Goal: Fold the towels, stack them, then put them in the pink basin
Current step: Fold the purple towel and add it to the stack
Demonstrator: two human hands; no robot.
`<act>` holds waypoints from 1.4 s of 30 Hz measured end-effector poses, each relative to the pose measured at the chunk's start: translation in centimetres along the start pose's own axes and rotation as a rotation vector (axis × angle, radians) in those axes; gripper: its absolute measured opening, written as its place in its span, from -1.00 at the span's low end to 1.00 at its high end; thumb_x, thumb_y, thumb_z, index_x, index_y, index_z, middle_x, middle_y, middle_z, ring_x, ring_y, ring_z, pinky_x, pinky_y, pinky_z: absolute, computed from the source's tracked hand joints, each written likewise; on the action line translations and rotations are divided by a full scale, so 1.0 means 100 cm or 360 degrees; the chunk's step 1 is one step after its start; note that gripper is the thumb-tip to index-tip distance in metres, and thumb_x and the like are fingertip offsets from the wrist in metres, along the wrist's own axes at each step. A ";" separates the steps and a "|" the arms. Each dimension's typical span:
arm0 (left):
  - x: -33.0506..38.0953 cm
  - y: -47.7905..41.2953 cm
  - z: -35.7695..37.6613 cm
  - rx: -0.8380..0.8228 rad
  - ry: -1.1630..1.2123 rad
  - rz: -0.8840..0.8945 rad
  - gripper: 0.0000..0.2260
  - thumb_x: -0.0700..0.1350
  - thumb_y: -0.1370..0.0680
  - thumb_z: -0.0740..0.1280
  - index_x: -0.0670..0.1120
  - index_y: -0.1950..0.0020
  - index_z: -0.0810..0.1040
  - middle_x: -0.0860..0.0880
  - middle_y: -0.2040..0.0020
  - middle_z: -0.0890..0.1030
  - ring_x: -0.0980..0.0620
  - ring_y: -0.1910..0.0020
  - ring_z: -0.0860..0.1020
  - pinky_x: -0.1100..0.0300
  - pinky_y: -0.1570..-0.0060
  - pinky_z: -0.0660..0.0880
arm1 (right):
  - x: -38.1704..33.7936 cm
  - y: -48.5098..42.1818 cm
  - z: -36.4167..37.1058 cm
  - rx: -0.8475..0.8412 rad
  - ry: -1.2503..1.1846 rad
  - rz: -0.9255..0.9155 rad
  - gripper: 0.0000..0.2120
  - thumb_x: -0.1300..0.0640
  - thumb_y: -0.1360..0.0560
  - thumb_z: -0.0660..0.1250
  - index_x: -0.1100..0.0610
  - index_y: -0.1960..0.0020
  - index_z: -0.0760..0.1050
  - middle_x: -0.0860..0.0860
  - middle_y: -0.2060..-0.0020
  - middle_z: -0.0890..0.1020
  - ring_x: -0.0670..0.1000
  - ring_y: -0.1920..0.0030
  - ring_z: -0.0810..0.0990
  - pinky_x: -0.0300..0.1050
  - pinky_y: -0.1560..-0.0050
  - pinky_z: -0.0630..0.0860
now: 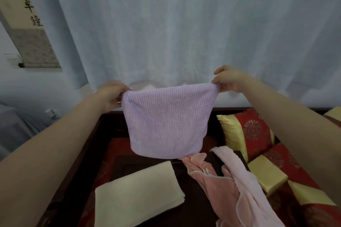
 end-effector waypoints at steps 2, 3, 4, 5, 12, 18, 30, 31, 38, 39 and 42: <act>-0.001 0.003 0.004 -0.0131 0.0066 -0.0078 -0.93 -0.26 -0.48 0.34 -0.10 0.16 0.52 -0.05 0.24 0.54 0.07 0.28 0.48 0.20 0.27 0.48 | 0.000 -0.004 -0.002 0.0126 0.0001 -0.0106 -0.79 0.41 -0.44 0.33 0.16 0.03 0.43 0.07 0.22 0.46 0.05 0.14 0.49 0.01 0.07 0.56; 0.000 0.002 0.005 -0.0122 0.0069 -0.0059 -0.93 -0.27 -0.48 0.35 -0.11 0.16 0.54 -0.04 0.25 0.57 0.08 0.27 0.48 0.20 0.24 0.48 | 0.001 -0.006 -0.003 0.0145 -0.0030 -0.0144 -0.81 0.41 -0.44 0.34 0.15 0.13 0.45 0.06 0.25 0.48 0.02 0.17 0.49 -0.05 0.12 0.54; 0.000 0.001 0.004 -0.0075 0.0070 -0.0021 -0.92 -0.28 -0.48 0.35 -0.12 0.17 0.56 -0.02 0.28 0.59 0.09 0.27 0.49 0.21 0.22 0.47 | 0.001 -0.007 -0.004 0.0134 -0.0075 -0.0171 -0.80 0.41 -0.43 0.34 0.14 0.22 0.46 0.05 0.27 0.50 0.00 0.19 0.49 -0.10 0.17 0.52; 0.000 0.000 0.002 -0.0011 0.0077 0.0020 -0.90 -0.29 -0.48 0.35 -0.12 0.19 0.56 -0.01 0.30 0.60 0.09 0.27 0.48 0.21 0.21 0.46 | 0.002 -0.009 -0.005 0.0110 -0.0131 -0.0193 -0.79 0.40 -0.43 0.34 0.14 0.26 0.47 0.04 0.28 0.52 -0.01 0.19 0.50 -0.14 0.18 0.50; -0.005 -0.008 -0.007 0.0128 0.0355 0.0117 -0.82 -0.35 -0.50 0.27 -0.08 0.18 0.54 -0.06 0.24 0.52 0.08 0.31 0.46 0.37 0.46 0.53 | 0.008 -0.001 -0.013 -0.0296 -0.0208 -0.0214 -0.76 0.38 -0.34 0.47 0.32 0.00 0.60 0.10 0.12 0.65 -0.03 0.07 0.61 -0.32 0.15 0.60; -0.004 -0.007 -0.001 0.0059 0.0233 0.0332 -0.89 -0.20 -0.53 0.32 -0.03 0.00 0.60 0.04 0.16 0.59 0.16 0.26 0.53 0.32 0.22 0.53 | 0.024 0.004 -0.027 -0.0056 0.0490 -0.0431 -0.71 0.36 -0.32 0.50 0.28 -0.04 0.64 0.09 0.14 0.66 -0.19 0.21 0.53 -0.55 0.31 0.42; -0.018 -0.008 0.094 -0.0090 -0.0715 0.1170 -0.89 -0.26 -0.43 0.44 -0.13 0.06 0.64 0.13 0.33 0.66 0.38 0.32 0.57 0.57 0.22 0.43 | 0.100 0.013 -0.115 0.0618 0.0841 -0.0697 -0.84 0.24 -0.41 0.45 0.27 0.03 0.66 0.18 0.14 0.66 -0.27 0.34 0.50 -0.43 0.29 0.33; -0.020 -0.006 0.102 -0.0096 -0.0787 0.1224 -0.91 -0.24 -0.44 0.43 -0.11 0.09 0.64 -0.01 0.26 0.66 0.31 0.27 0.59 0.54 0.21 0.43 | 0.107 0.021 -0.124 0.0632 0.0875 -0.0698 -0.85 0.23 -0.41 0.45 0.26 0.04 0.66 0.20 0.13 0.66 -0.20 0.30 0.50 -0.38 0.26 0.32; -0.077 0.031 0.138 -0.1016 -0.0633 0.0788 -0.95 -0.31 -0.49 0.33 -0.19 0.10 0.55 0.01 0.13 0.68 0.23 0.11 0.61 0.42 0.08 0.50 | 0.175 0.123 -0.149 0.0210 0.1038 -0.0543 -0.88 0.23 -0.34 0.52 0.03 0.23 0.64 -0.07 0.23 0.65 -0.12 0.14 0.59 -0.30 0.17 0.47; -0.094 0.037 0.140 -0.1181 -0.0669 0.0652 -0.96 -0.29 -0.47 0.35 -0.19 0.10 0.56 -0.03 0.15 0.69 0.16 0.16 0.63 0.36 0.13 0.53 | 0.187 0.137 -0.145 0.0092 0.1014 -0.0486 -0.86 0.20 -0.32 0.53 -0.02 0.25 0.64 -0.10 0.21 0.64 -0.13 0.13 0.60 -0.30 0.16 0.50; -0.148 0.044 0.147 -0.1481 -0.0777 0.0358 -0.95 -0.19 -0.42 0.42 -0.04 0.20 0.60 -0.12 0.17 0.69 0.07 0.21 0.62 0.22 0.17 0.54 | 0.232 0.165 -0.127 -0.0217 0.0890 -0.0303 -0.88 -0.13 -0.28 0.46 -0.10 0.27 0.64 -0.16 0.16 0.63 -0.14 0.18 0.63 -0.31 0.21 0.52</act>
Point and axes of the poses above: each hand's wrist, its own y-axis away from the middle knuckle, its own z-axis out of the palm, x = y × z, the point moved 4 cm from there along -y, towards the middle knuckle
